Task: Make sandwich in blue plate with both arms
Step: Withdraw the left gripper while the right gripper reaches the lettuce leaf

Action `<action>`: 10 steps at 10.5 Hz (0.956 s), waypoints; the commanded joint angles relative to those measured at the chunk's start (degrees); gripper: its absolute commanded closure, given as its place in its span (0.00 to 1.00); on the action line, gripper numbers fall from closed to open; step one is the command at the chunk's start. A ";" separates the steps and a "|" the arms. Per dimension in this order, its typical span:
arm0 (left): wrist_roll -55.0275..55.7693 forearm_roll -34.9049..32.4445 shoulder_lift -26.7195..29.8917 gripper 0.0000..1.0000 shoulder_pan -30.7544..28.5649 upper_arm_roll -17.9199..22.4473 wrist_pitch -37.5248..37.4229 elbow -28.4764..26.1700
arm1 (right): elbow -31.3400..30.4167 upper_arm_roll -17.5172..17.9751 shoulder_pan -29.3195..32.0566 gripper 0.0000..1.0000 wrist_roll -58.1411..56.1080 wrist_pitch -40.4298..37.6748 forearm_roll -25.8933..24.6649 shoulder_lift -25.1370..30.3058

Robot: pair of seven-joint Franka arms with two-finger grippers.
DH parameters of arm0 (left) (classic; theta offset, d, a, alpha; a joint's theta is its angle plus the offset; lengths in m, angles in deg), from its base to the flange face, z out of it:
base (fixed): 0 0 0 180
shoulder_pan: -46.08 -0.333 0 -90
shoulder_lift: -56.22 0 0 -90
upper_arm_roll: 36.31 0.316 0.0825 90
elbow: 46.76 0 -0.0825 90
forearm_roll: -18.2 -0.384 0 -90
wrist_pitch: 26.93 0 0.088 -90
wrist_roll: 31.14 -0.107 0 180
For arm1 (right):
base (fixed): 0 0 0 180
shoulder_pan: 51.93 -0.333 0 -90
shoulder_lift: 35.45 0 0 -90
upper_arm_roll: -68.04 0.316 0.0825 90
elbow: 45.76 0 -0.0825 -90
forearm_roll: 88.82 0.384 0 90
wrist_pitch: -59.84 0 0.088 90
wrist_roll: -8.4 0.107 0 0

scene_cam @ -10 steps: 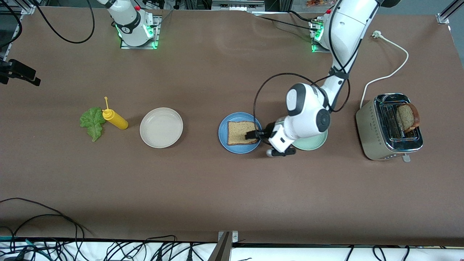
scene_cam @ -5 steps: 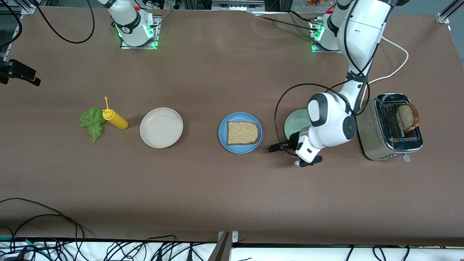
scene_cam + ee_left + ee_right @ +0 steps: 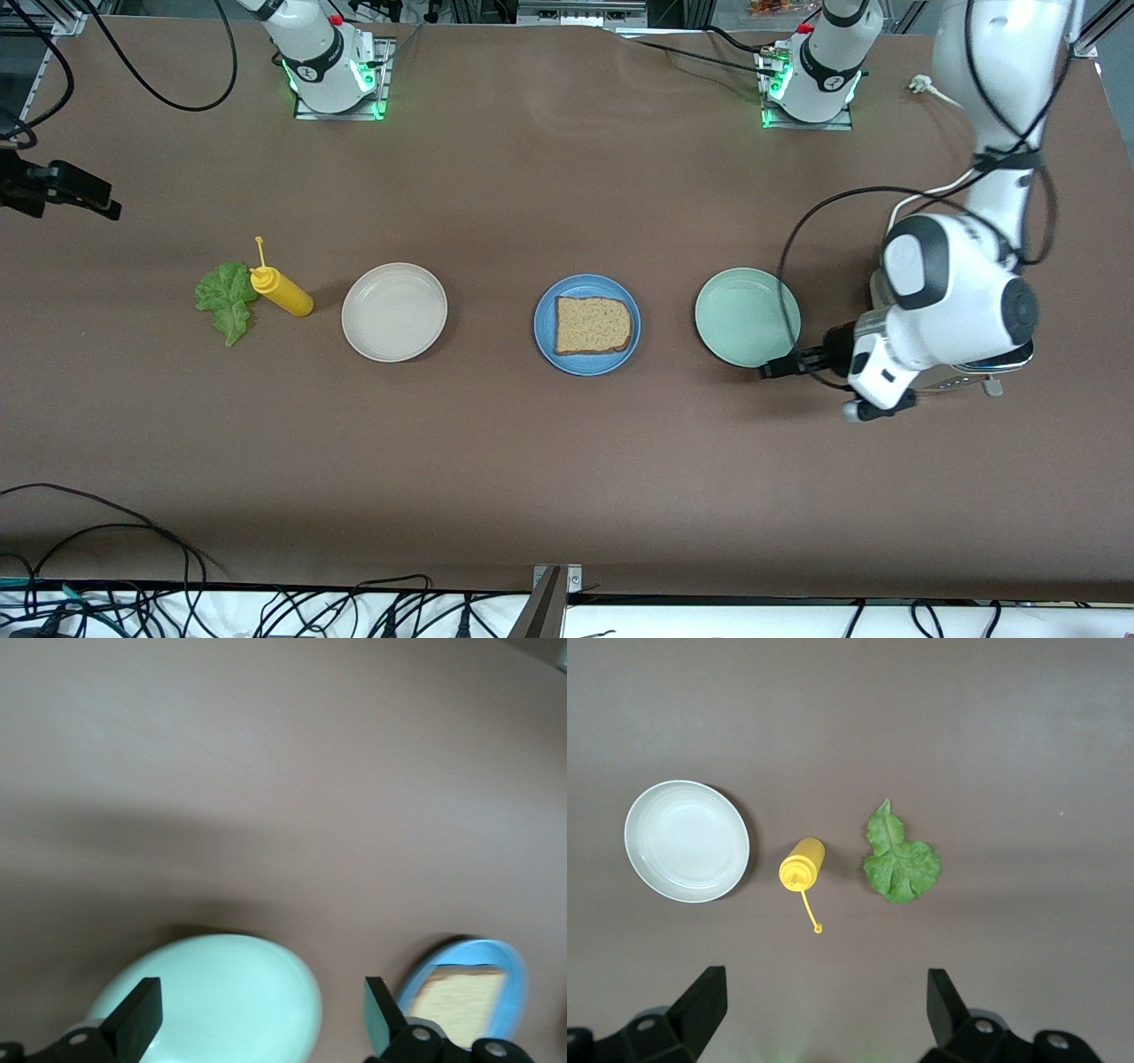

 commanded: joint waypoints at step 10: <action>0.62 -32.45 25.99 0.00 -5.26 -3.55 -24.36 0.61 | 1.04 -0.43 8.84 0.00 -26.40 7.38 7.48 -22.74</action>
